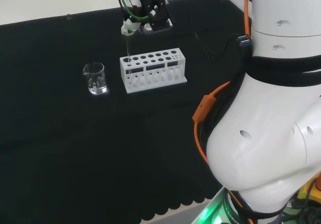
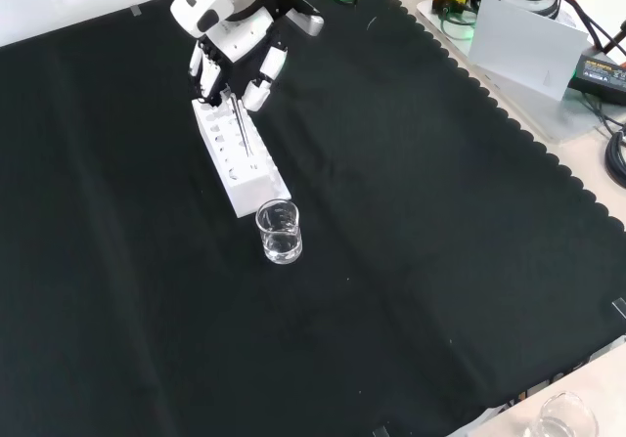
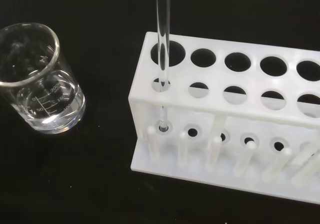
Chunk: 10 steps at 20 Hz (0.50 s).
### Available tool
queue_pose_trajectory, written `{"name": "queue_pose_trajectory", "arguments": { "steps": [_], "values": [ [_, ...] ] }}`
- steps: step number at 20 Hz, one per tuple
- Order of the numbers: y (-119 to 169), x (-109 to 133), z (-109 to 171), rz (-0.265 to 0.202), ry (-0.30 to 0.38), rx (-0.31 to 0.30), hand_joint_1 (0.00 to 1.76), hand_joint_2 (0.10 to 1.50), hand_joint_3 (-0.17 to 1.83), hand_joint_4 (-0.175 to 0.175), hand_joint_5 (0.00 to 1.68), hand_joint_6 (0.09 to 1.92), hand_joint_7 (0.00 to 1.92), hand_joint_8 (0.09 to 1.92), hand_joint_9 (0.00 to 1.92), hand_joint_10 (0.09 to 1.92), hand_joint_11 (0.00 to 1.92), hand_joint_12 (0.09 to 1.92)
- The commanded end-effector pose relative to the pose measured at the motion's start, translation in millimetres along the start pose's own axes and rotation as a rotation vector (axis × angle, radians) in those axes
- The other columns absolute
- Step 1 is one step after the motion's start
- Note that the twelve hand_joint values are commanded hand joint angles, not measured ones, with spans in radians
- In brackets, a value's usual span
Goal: Take the glass rod from the white test tube rack.
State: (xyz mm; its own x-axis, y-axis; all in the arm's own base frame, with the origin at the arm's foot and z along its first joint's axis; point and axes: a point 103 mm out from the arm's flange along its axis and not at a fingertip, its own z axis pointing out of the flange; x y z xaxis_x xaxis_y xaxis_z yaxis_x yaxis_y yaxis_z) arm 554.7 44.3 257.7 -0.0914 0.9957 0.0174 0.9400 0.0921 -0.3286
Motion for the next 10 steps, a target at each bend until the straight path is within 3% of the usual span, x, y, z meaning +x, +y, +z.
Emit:
{"name": "queue_pose_trajectory", "arguments": {
  "steps": [1,4,10],
  "values": [
    [0.9,3.5,-0.4,-0.011,0.003,-0.007,0.87,1.22,-0.17,-0.102,0.59,0.95,0.71,0.69,1.1,0.52,0.95,1.19],
    [2.5,5.5,-0.6,-0.014,0.009,-0.015,0.91,1.23,-0.17,-0.112,0.6,0.96,0.72,0.69,1.17,0.5,1.08,1.14],
    [3.0,8.5,1.0,-0.017,0.011,-0.018,0.95,1.25,-0.17,-0.12,0.63,0.98,0.74,0.7,1.23,0.47,1.16,1.11]
  ]
}}
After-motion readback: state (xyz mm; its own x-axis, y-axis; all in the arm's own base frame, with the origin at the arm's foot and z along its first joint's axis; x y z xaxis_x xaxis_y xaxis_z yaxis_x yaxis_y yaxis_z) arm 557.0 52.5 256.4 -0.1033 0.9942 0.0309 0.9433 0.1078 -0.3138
